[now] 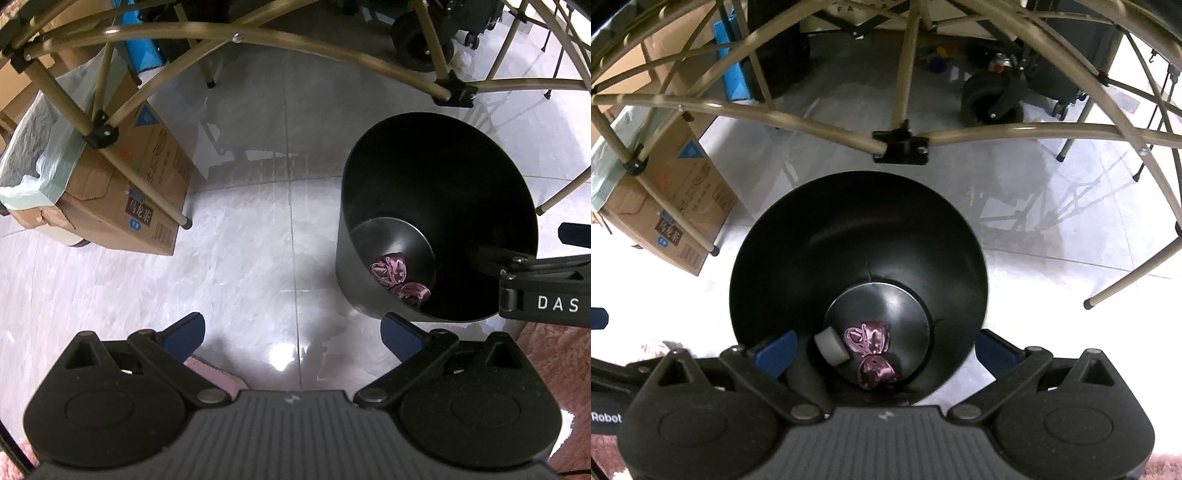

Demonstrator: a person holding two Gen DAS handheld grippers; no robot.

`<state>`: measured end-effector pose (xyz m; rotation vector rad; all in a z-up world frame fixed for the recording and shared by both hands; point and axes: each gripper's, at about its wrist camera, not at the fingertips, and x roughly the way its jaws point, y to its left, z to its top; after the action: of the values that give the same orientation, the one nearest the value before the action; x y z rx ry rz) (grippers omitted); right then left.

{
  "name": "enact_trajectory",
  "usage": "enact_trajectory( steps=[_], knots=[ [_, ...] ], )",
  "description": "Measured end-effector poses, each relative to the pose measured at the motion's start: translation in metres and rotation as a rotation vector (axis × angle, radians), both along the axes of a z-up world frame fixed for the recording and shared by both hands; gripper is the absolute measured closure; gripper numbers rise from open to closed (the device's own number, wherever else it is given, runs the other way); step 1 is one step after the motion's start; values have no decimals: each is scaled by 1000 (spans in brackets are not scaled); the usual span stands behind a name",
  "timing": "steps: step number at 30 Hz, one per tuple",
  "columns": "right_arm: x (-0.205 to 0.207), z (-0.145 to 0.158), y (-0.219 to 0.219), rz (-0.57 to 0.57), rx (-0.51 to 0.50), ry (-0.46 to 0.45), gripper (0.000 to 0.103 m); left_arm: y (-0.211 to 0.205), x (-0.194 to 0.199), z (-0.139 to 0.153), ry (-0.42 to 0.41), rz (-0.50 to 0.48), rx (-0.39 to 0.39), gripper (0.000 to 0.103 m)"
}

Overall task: Collect trash
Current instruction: 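Withdraw both open grippers from above the bin, then raise both tools back toward the table items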

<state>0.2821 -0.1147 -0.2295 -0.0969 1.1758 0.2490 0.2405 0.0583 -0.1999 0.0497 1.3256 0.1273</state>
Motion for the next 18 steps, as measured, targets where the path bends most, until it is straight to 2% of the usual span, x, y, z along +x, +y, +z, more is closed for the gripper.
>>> enact_trajectory(
  steps=[8,18],
  knots=[
    [-11,14,-18,-29,23,-37,0,-11,-4,13,-50,-24,0,0],
    [-32,55,-37,-36,67,-156,0,-17,-14,58,-213,-17,-6,0]
  ],
)
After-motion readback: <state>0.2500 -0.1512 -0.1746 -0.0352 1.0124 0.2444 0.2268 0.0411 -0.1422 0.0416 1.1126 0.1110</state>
